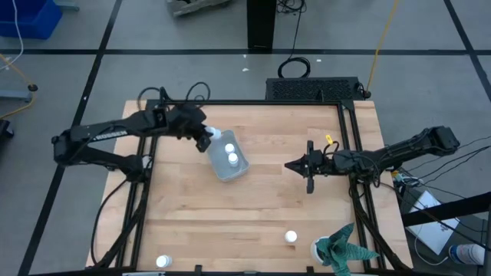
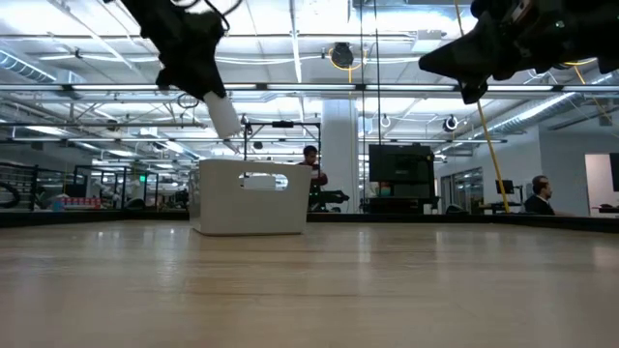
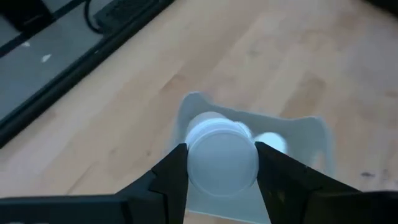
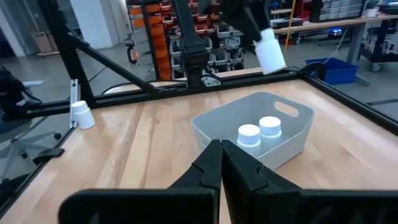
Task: Pick and place pill bottles into a basket
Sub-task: Put the white pill bottle into the gray bin
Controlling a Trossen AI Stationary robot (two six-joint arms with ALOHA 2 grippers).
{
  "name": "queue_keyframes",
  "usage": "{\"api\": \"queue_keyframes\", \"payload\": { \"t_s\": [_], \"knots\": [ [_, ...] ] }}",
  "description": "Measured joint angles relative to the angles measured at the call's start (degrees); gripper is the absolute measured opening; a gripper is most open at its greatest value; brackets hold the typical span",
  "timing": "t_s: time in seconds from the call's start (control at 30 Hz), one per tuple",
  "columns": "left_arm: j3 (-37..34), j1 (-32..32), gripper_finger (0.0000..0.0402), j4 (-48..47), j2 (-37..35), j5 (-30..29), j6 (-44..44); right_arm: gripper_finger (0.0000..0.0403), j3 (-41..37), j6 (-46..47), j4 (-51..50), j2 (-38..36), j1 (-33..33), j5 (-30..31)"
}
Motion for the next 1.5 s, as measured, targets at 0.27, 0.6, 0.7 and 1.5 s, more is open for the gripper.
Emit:
{"api": "queue_keyframes", "payload": {
  "t_s": [0.27, 0.6, 0.7, 1.5],
  "knots": [
    [0.00, 3.87, 0.0176, -1.88, 6.07, 5.24, 3.38, 0.0000, 0.06, 0.45, -0.34, 0.01, -0.93, -0.03],
    [0.41, 2.44, 0.0164, -0.44, 14.66, 6.81, 7.85, 0.0000, 0.07, 0.18, -1.33, 0.03, -0.91, -0.02],
    [1.62, 2.52, 0.0167, -2.52, 17.92, 6.81, 8.78, 0.0000, 0.07, 0.05, -1.32, 0.03, -0.91, -0.02],
    [8.26, 1.21, 0.0214, -7.23, 28.14, 6.47, 10.79, 0.0000, 0.07, 0.21, -3.37, 0.03, -0.91, -0.02]
  ]
}}
